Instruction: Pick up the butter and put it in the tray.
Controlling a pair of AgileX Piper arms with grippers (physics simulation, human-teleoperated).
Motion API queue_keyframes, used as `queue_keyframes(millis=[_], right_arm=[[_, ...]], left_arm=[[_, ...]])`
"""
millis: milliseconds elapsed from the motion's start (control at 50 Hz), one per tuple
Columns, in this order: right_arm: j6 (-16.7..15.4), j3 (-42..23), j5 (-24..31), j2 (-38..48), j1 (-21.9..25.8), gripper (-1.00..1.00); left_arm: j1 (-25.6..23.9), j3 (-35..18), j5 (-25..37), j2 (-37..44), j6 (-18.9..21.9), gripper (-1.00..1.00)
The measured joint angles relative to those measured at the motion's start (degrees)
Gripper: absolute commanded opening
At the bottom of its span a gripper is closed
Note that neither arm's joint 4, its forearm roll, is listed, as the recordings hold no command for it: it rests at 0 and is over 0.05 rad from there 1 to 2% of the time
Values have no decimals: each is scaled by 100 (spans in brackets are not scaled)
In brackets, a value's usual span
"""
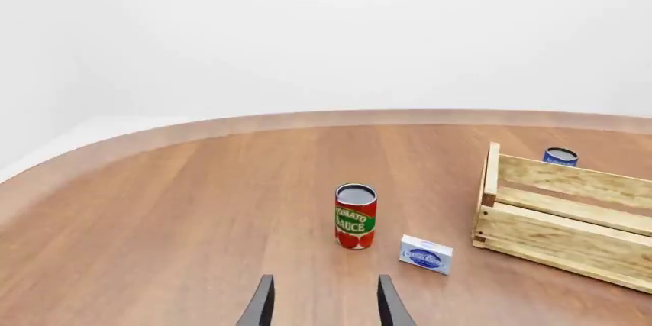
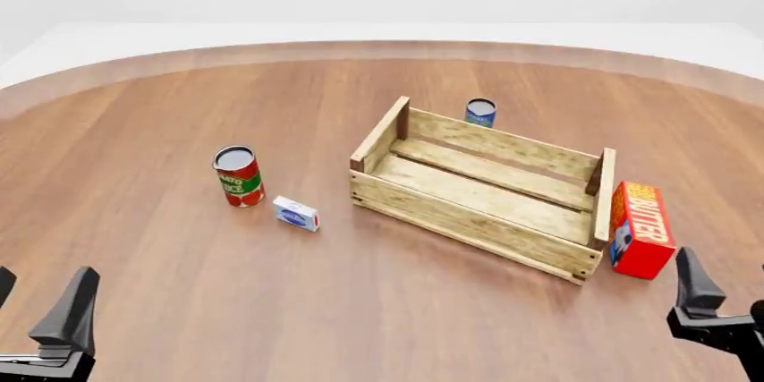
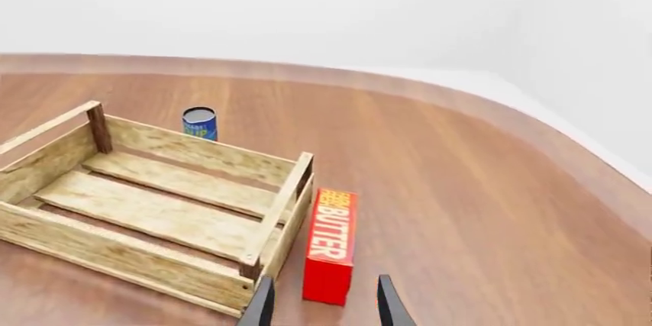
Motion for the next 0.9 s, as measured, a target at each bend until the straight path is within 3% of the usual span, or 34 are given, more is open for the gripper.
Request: queue_keyframes(millis=[900], right_arm=[[-141,32,-2544,2942,-127,100]], left_arm=[[0,0,0,0,0,100]])
